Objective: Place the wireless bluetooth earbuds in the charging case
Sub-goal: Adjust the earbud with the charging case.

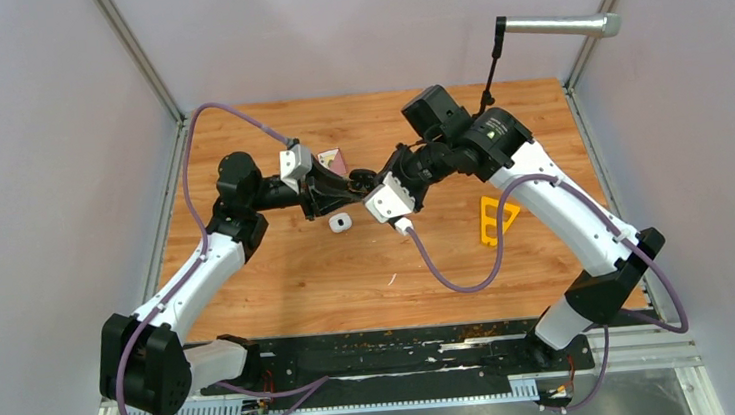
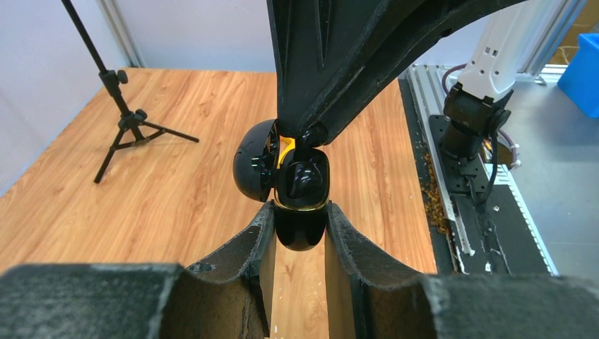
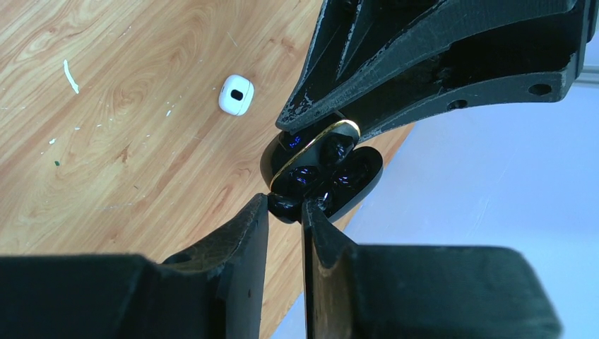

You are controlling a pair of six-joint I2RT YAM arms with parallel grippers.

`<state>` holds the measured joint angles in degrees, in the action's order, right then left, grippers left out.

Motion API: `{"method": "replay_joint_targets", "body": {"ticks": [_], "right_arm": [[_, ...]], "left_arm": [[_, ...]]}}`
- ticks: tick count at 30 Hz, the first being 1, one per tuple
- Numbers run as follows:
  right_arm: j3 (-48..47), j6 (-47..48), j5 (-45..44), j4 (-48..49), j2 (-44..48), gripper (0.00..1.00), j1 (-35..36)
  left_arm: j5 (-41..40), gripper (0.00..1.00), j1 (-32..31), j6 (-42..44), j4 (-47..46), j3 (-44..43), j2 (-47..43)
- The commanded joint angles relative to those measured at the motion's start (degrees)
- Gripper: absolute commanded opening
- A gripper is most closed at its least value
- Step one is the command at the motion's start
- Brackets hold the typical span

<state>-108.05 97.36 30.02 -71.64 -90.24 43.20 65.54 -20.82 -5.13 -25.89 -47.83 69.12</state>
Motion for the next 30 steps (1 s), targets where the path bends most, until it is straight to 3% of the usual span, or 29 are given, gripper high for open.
{"method": "replay_joint_targets", "body": {"ticks": [1, 18, 30], "right_arm": [[-2.2, -1.8, 1.8, 0.1, -0.7, 0.13, 0.6], [-16.0, -24.8, 3.8, -6.9, -8.6, 0.09, 0.8], [-19.6, -46.6, 0.2, -2.5, -11.6, 0.08, 0.7]], "left_arm": [[-0.1, 0.0, 0.3, 3.0, -0.8, -2.4, -0.5], [-5.4, 0.0, 0.3, 4.6, -2.1, -1.3, -0.9], [-7.6, 0.0, 0.1, 4.7, -2.9, -0.5, -1.2]]}}
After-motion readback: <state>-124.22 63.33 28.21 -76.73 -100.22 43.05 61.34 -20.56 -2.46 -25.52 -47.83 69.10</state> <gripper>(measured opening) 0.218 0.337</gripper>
